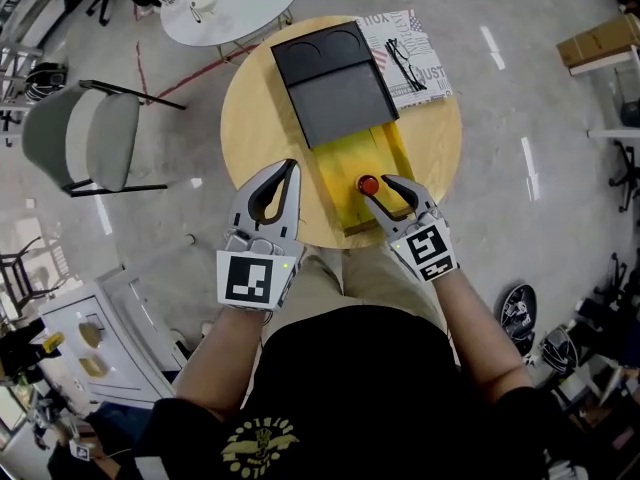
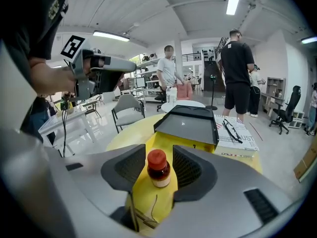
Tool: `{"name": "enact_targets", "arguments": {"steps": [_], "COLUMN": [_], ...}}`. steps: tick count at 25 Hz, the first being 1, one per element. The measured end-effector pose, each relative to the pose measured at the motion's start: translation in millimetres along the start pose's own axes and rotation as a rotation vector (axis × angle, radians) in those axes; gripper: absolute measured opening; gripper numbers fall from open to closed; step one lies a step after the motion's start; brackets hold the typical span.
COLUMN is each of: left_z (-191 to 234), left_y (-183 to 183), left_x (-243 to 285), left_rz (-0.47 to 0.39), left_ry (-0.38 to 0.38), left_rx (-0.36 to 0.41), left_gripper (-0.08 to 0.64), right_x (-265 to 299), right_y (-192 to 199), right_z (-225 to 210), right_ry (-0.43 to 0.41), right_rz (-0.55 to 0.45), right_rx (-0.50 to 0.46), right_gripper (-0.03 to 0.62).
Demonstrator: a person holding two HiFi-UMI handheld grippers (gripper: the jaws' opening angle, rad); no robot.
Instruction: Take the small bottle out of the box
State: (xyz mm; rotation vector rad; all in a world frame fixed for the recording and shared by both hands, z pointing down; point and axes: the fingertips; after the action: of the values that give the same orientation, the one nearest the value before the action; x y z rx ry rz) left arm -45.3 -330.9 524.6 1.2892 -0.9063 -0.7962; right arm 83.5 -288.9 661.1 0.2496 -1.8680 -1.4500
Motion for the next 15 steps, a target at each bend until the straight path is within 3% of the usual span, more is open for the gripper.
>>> {"name": "enact_targets", "arguments": {"steps": [9, 15], "left_z": [5, 6], "left_y": [12, 8], "left_x": [1, -3], "left_rz": [0.012, 0.016], "left_ry": [-0.018, -0.015], "left_rx": [0.004, 0.021], "left_gripper": [0.017, 0.017], "right_x": [21, 28], "right_y": [27, 34], "right_z": [-2, 3], "right_ry": [-0.042, -0.032], "right_rz": [0.044, 0.048], "right_rx": [-0.026, -0.092], "right_gripper": [0.193, 0.155]}}
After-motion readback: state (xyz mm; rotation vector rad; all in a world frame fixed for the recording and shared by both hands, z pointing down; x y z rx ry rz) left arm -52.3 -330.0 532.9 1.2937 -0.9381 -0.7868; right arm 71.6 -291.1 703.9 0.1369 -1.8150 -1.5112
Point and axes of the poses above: the fingertips, and each gripper's own axes: x forward along the fingers, z to its left, y out of its underside, and after that the axes turned 11 degrees about -z, right-handed
